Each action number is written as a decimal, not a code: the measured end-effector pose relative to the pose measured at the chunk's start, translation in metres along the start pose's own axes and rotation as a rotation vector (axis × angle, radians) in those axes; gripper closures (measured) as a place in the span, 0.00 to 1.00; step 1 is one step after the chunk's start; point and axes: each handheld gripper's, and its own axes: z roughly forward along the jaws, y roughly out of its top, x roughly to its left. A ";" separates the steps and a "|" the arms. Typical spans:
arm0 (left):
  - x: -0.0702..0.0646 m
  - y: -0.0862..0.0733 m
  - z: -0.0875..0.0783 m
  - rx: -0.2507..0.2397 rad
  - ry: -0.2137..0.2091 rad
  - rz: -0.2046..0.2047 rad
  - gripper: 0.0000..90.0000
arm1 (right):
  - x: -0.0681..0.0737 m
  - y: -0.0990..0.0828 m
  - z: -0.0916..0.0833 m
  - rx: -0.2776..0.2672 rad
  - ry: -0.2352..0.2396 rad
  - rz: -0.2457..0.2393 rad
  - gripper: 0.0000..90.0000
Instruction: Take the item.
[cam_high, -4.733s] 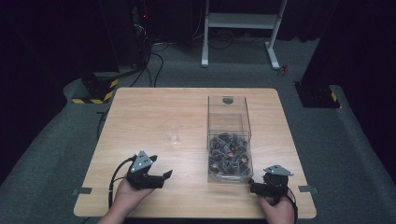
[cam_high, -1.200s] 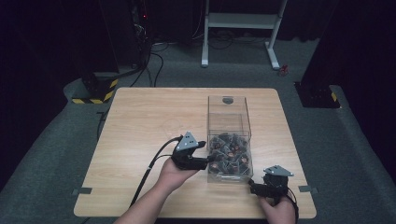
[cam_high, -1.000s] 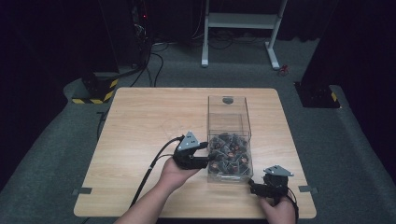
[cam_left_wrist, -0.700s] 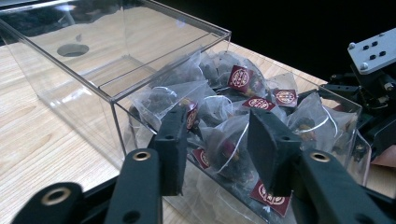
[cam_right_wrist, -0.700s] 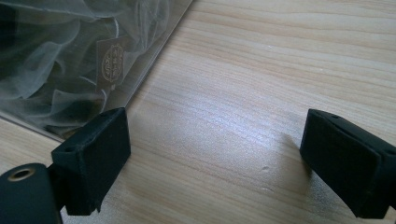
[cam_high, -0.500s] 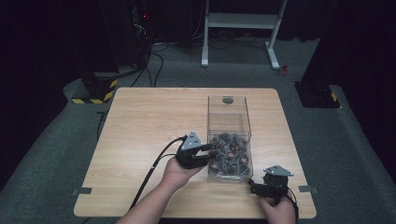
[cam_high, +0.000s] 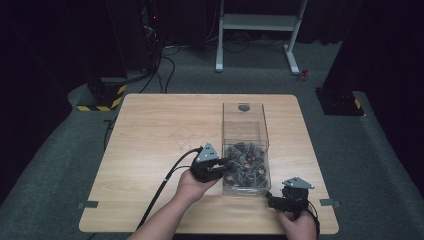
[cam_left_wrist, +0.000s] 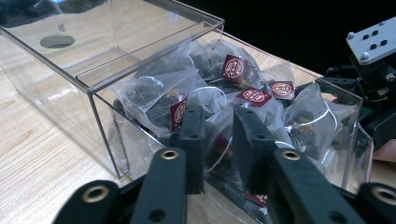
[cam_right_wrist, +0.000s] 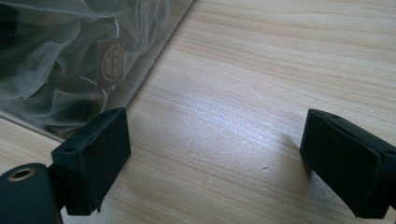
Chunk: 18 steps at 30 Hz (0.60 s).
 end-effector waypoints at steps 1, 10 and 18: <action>0.000 0.000 0.000 0.000 0.000 0.000 0.87 | 0.000 0.000 0.000 0.000 0.000 0.000 0.09; -0.002 -0.004 0.000 -0.012 0.003 0.019 1.00 | 0.000 0.000 0.000 0.000 0.001 -0.001 0.09; -0.001 -0.004 -0.004 -0.049 -0.006 0.018 1.00 | 0.000 0.000 0.000 0.000 0.001 -0.001 0.09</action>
